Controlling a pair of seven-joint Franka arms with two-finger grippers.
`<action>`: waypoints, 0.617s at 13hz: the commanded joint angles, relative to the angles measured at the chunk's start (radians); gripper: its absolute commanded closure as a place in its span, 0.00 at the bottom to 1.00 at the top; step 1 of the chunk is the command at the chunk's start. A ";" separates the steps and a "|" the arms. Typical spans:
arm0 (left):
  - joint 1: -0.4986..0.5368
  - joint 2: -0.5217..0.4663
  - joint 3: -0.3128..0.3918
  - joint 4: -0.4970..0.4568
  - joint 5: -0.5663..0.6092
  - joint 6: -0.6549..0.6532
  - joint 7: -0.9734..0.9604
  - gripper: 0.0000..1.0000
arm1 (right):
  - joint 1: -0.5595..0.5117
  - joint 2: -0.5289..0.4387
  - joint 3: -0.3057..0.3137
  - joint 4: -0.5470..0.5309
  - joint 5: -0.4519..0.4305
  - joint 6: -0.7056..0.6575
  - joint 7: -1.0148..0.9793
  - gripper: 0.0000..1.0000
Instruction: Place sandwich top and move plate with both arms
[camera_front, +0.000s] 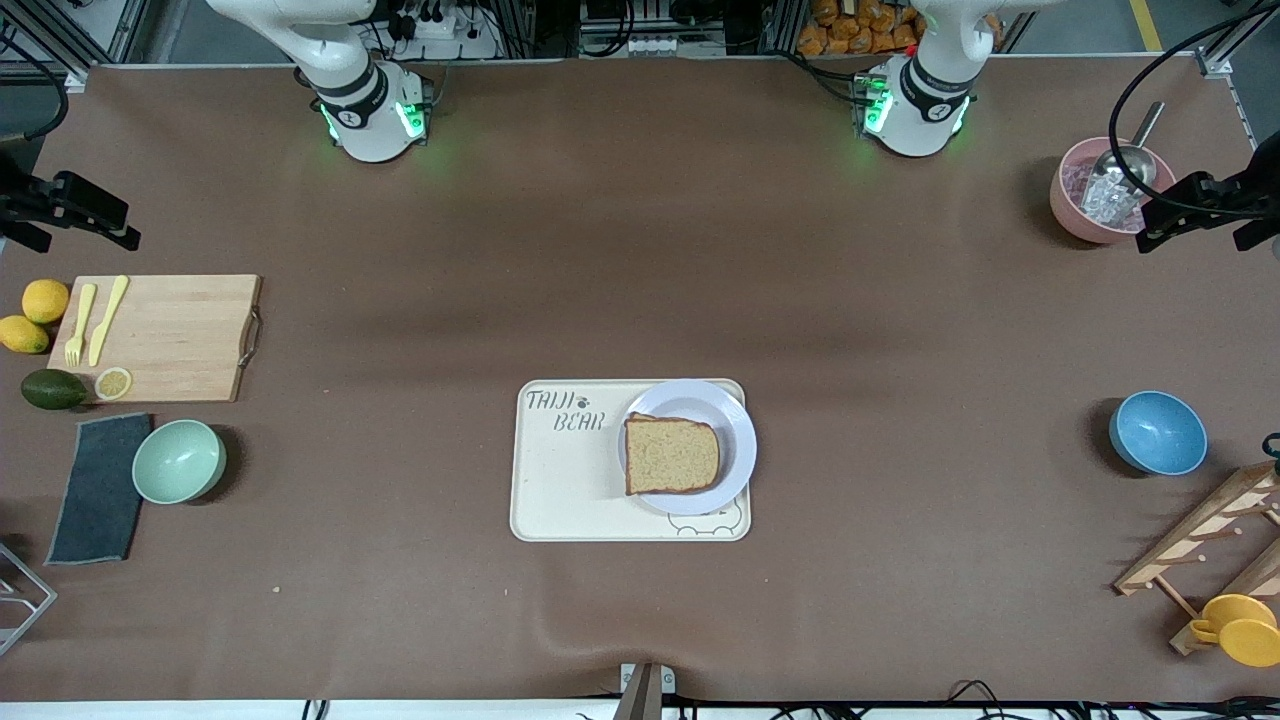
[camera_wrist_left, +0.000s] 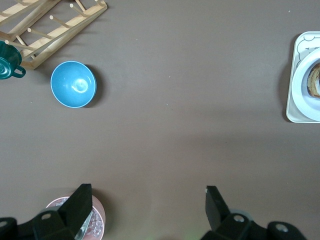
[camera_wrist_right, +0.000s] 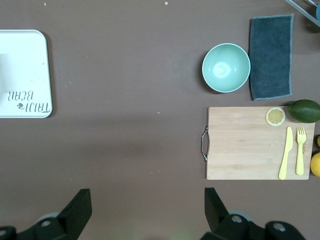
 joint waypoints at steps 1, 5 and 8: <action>-0.020 -0.010 0.011 -0.019 0.007 0.009 -0.025 0.00 | -0.007 -0.004 0.005 0.008 0.001 -0.011 0.011 0.00; -0.022 -0.004 0.008 -0.017 0.008 0.006 -0.046 0.00 | -0.007 -0.004 0.005 0.008 0.001 -0.013 0.011 0.00; -0.025 -0.002 0.006 -0.017 0.007 0.006 -0.074 0.00 | -0.007 -0.004 0.005 0.008 0.001 -0.010 0.011 0.00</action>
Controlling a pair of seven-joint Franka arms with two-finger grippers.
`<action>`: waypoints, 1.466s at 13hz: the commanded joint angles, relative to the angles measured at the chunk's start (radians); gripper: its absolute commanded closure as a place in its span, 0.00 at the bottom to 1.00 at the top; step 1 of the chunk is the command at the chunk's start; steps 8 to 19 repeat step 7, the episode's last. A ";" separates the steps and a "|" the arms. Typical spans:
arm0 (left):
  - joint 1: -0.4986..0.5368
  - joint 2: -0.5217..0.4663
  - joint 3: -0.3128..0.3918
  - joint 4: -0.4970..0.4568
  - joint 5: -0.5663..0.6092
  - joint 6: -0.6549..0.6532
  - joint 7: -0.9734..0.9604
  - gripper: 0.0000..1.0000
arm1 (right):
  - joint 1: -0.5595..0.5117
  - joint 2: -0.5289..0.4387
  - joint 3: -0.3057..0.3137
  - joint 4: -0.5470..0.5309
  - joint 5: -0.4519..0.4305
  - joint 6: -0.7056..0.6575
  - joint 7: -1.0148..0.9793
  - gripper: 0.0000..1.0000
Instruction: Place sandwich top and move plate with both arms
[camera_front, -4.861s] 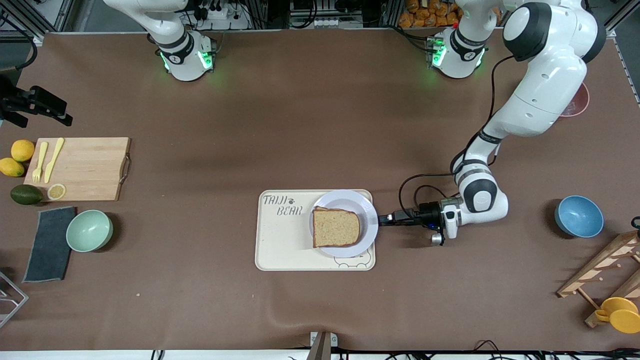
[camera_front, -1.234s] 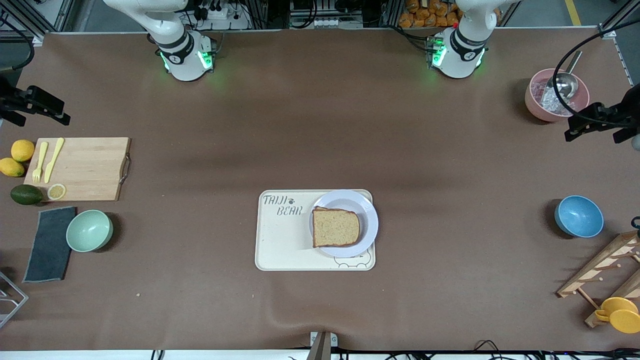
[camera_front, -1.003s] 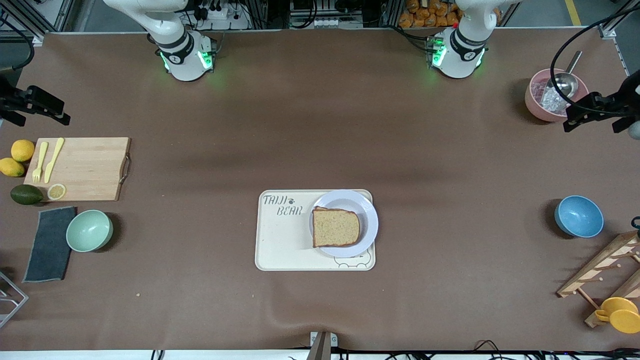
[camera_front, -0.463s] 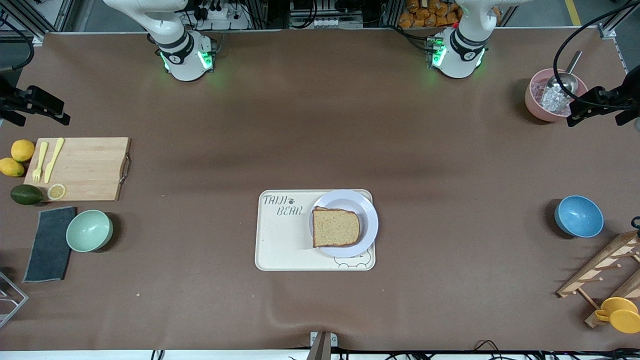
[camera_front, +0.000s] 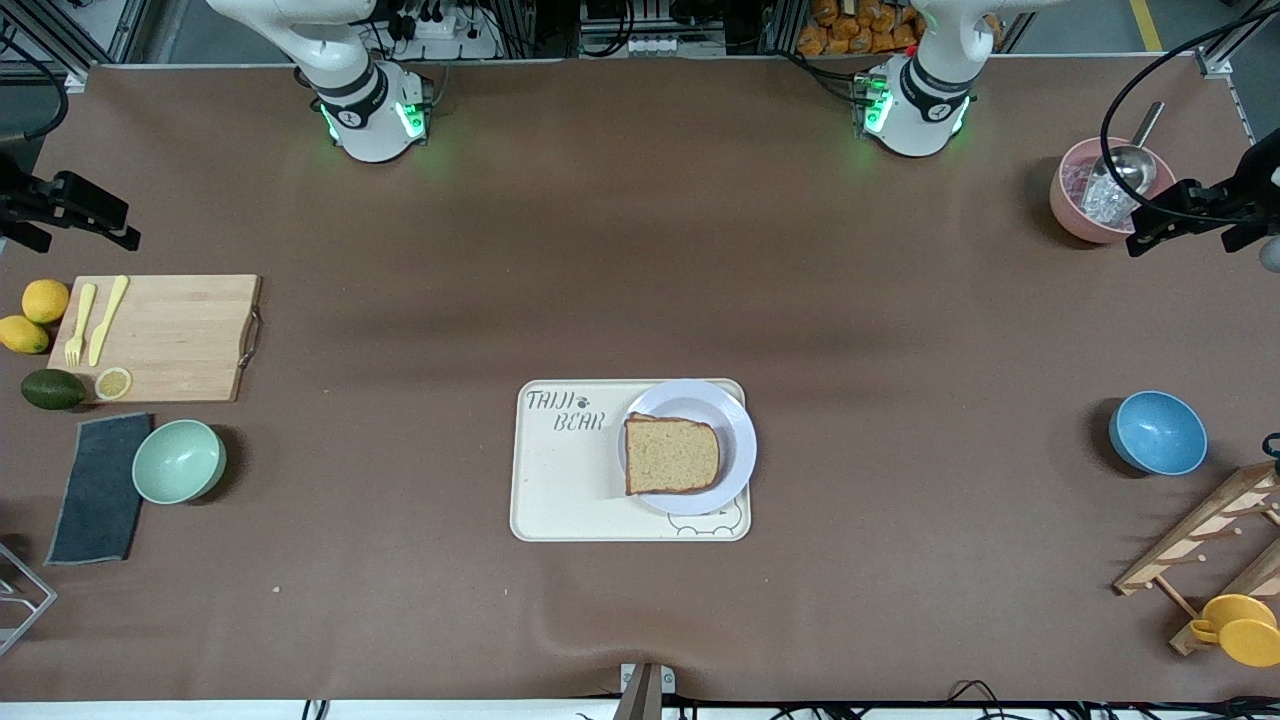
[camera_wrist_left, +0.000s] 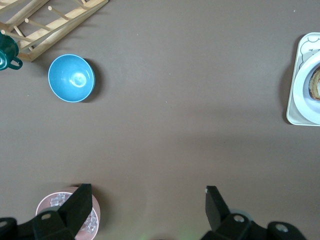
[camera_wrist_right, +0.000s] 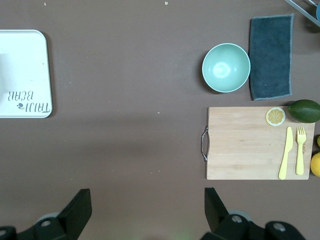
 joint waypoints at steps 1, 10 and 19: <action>-0.019 -0.005 0.005 -0.004 0.008 0.005 -0.024 0.00 | -0.007 -0.004 0.005 0.008 0.001 -0.010 0.011 0.00; -0.027 0.010 -0.015 0.002 0.022 0.005 -0.032 0.00 | -0.007 -0.004 0.005 0.010 0.001 -0.008 0.011 0.00; -0.027 0.010 -0.015 0.002 0.022 0.005 -0.032 0.00 | -0.007 -0.004 0.005 0.010 0.001 -0.008 0.011 0.00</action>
